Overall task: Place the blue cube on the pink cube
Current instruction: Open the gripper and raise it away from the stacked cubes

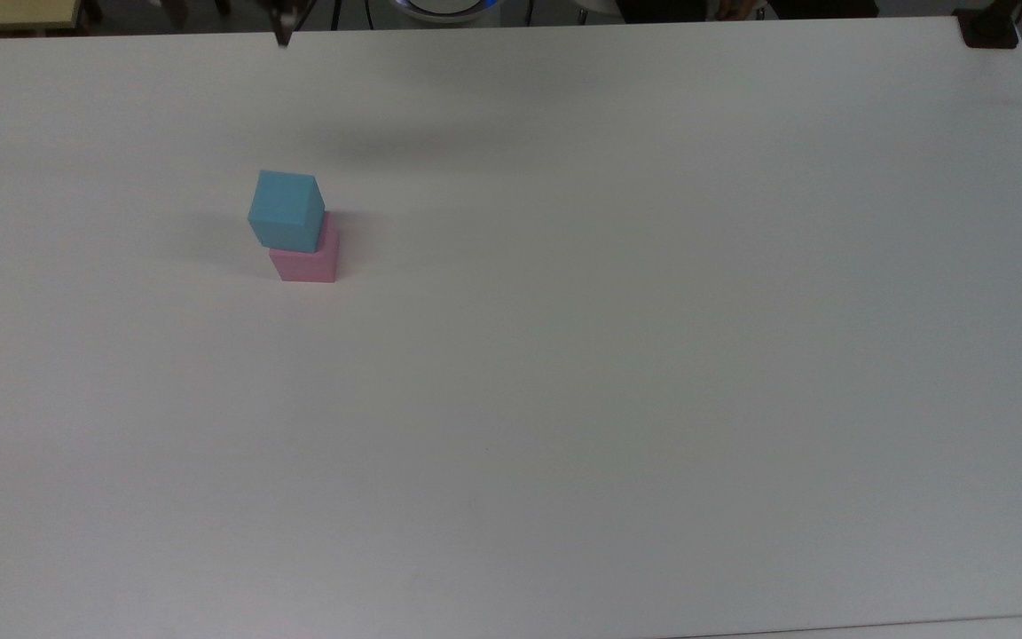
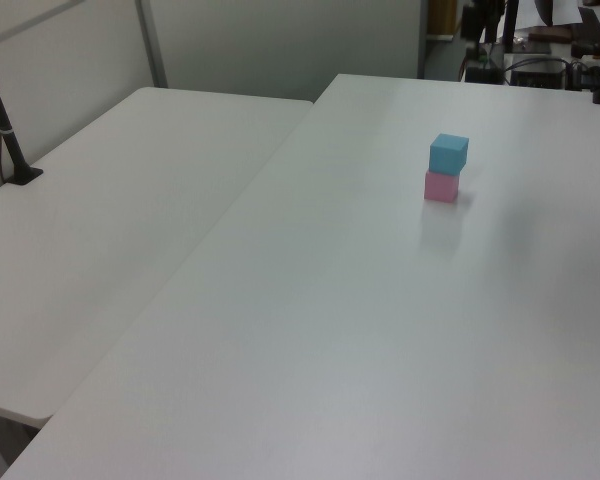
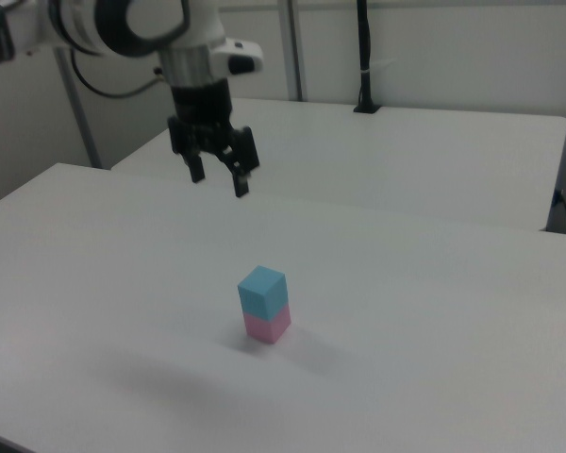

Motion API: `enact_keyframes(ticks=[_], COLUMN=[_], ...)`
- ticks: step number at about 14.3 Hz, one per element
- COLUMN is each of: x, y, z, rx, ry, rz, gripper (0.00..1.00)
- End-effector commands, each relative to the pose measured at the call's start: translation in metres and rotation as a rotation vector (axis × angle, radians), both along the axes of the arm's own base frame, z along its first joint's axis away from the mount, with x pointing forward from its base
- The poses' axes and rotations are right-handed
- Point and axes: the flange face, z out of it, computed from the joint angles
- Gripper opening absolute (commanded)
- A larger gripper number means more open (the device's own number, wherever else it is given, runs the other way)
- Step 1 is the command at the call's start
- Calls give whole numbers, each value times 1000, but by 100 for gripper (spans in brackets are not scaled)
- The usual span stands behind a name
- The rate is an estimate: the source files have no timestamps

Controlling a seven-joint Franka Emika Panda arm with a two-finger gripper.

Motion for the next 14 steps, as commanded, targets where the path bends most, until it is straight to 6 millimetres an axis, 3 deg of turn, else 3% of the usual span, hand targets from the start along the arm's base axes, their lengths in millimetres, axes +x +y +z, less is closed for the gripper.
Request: enact_keyframes(ticks=[1, 3, 8, 14], x=[-27, -37, -16, -13], y=[21, 49, 95, 91], z=[39, 51, 39, 37], rx=[41, 45, 34, 38], ry=[-24, -16, -67, -83], rz=[-16, 29, 125, 125], gripper=[100, 100, 100, 100])
